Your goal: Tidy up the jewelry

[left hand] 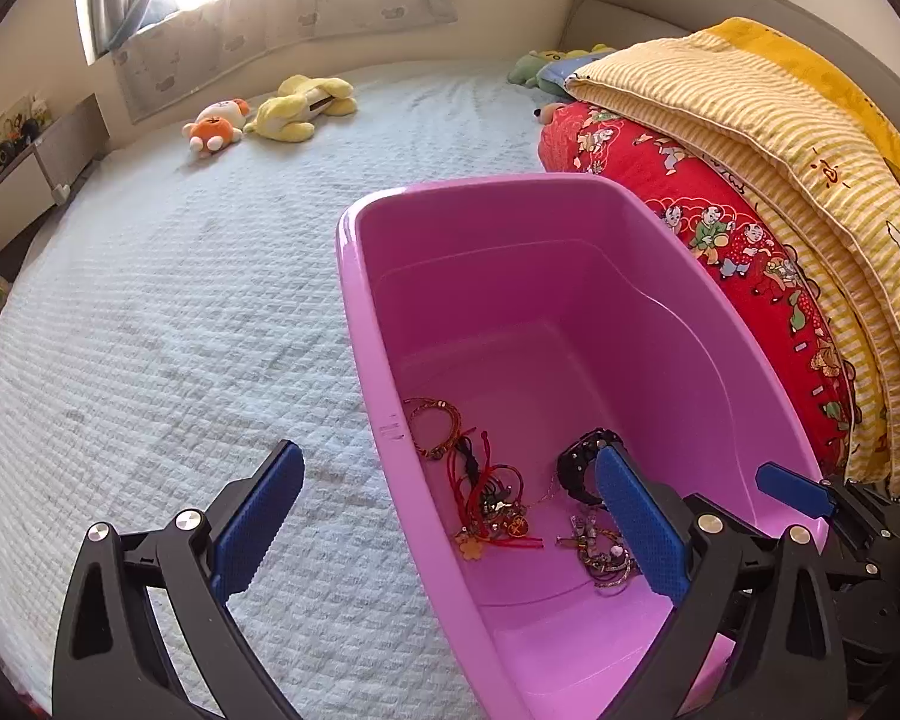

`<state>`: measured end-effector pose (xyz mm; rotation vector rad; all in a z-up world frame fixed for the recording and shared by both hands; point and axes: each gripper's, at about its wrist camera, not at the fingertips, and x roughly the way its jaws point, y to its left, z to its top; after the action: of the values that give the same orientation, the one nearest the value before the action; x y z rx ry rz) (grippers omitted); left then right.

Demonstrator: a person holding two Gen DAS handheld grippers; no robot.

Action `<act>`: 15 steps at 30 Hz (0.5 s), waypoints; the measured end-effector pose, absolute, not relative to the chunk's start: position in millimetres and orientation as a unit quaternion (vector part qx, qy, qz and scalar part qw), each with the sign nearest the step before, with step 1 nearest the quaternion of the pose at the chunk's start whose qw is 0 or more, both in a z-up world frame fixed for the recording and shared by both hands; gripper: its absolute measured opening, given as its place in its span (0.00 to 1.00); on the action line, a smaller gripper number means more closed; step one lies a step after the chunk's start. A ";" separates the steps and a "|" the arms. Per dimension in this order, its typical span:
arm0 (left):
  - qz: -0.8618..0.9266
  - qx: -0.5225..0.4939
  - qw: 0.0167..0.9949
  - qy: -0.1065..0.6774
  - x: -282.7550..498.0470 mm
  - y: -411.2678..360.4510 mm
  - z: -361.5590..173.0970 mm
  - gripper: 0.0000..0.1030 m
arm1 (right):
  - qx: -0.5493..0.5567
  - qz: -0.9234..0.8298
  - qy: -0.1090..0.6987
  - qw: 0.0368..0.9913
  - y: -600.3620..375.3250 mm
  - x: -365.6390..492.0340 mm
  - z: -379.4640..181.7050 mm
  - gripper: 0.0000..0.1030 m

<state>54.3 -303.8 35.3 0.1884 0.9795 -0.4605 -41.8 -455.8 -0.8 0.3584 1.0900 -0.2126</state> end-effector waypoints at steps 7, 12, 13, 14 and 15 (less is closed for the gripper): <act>-0.226 0.096 0.848 0.469 44.3 -302.1 40.9 0.93 | 0.159 -0.093 0.533 0.826 -446.2 -48.5 3.9 0.70; -0.224 0.105 0.842 0.478 40.4 -301.2 39.7 0.93 | 0.162 -0.093 0.537 0.823 -445.0 -51.3 4.0 0.70; -0.224 0.105 0.841 0.480 40.0 -301.2 38.9 0.93 | 0.162 -0.093 0.538 0.822 -444.4 -51.8 4.7 0.70; -0.224 0.105 0.840 0.482 39.8 -299.6 38.8 0.93 | 0.161 -0.093 0.539 0.821 -444.0 -52.3 5.6 0.70; -0.224 0.104 0.839 0.484 39.5 -298.8 38.8 0.93 | 0.161 -0.093 0.539 0.821 -443.4 -53.3 6.4 0.70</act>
<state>39.5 -298.8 38.8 0.2190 1.0245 -0.4746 -53.3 -443.4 6.4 0.3423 1.1474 -0.1972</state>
